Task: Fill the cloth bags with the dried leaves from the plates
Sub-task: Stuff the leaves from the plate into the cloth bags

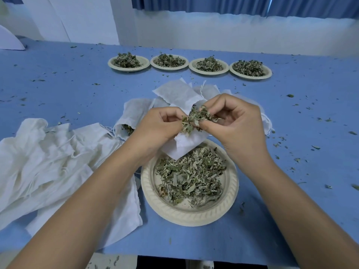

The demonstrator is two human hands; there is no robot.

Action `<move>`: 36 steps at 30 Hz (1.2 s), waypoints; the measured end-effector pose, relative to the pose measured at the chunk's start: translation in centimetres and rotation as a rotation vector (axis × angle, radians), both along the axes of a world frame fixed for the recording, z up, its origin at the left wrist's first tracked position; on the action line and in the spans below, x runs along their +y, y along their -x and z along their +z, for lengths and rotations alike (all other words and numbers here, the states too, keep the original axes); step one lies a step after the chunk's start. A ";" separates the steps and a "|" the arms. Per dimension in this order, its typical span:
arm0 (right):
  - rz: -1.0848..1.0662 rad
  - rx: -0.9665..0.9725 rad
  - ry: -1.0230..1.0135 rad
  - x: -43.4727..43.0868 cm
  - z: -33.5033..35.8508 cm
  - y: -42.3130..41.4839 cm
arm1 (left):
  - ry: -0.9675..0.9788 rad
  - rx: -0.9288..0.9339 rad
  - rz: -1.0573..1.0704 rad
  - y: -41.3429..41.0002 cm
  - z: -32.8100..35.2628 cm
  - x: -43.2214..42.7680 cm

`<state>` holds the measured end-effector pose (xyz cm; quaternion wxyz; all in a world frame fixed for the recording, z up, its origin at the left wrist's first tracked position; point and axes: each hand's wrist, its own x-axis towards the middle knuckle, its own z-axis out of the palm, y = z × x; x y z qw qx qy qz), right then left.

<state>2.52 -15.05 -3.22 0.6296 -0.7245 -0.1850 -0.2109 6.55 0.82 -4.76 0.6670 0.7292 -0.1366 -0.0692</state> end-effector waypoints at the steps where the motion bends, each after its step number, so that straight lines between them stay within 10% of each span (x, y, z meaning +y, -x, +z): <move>1: -0.023 -0.016 0.021 0.0 0.0 0.0 | 0.012 0.007 0.014 0.0 0.1 0.0; 36: -0.311 -0.277 0.836 0.4 -0.4 0.1 | -0.019 -0.521 0.234 2.2 -0.3 -0.8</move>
